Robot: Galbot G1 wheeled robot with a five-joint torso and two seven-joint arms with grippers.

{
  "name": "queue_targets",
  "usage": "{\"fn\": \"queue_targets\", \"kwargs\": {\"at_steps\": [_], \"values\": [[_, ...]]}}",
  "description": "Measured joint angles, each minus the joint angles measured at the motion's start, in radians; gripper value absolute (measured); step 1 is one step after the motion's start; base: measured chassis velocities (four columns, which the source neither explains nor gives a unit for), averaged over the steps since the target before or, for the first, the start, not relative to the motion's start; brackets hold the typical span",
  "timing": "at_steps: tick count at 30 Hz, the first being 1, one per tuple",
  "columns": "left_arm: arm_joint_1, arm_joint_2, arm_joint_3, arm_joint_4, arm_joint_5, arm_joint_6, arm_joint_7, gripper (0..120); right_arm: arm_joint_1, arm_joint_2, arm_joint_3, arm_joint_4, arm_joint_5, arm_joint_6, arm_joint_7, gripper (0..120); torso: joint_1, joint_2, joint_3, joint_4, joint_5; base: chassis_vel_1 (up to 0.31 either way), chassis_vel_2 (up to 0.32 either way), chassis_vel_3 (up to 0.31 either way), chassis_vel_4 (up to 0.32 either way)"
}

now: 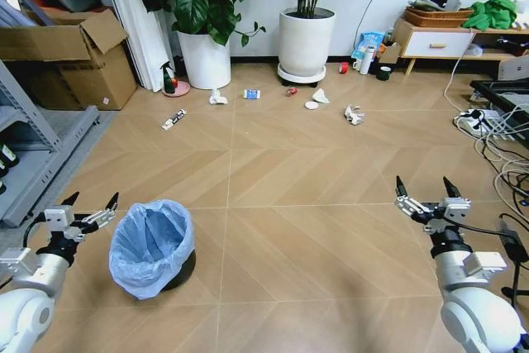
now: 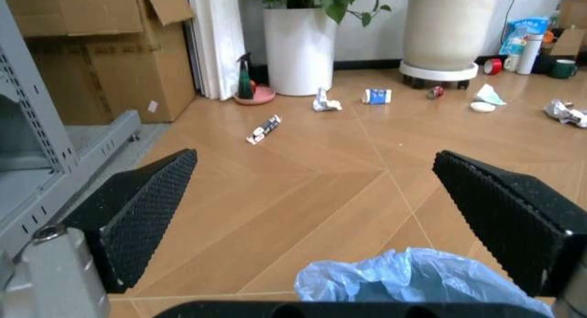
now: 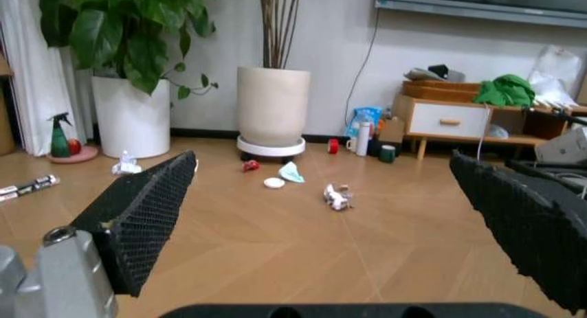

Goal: Pick up the trash bin and place the garbage on the floor into it.

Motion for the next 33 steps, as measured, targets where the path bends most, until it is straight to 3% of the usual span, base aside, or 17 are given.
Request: {"fn": "queue_targets", "kwargs": {"at_steps": [11,19,33], "values": [[0.005,-0.007,-0.019,0.0,-0.001,0.002,0.002,100,-0.038,0.019,0.027,0.021,-0.018,-0.001,0.001,100,0.0,0.0,0.0,-0.0002,-0.0001,0.0,0.0,0.0,0.0],[0.001,0.013,0.002,0.046,-0.009,0.054,-0.011,100,-0.043,0.031,0.024,0.037,-0.025,0.006,0.0,100,0.0,0.0,0.0,-0.0004,0.0001,0.0,0.0,0.0,0.0],[-0.087,0.054,0.119,0.219,-0.089,0.163,-0.042,100,-0.037,0.025,0.0,0.016,-0.024,-0.003,0.0,100,0.0,0.0,0.0,-0.0005,0.0005,0.0,0.0,0.0,0.0]]}}
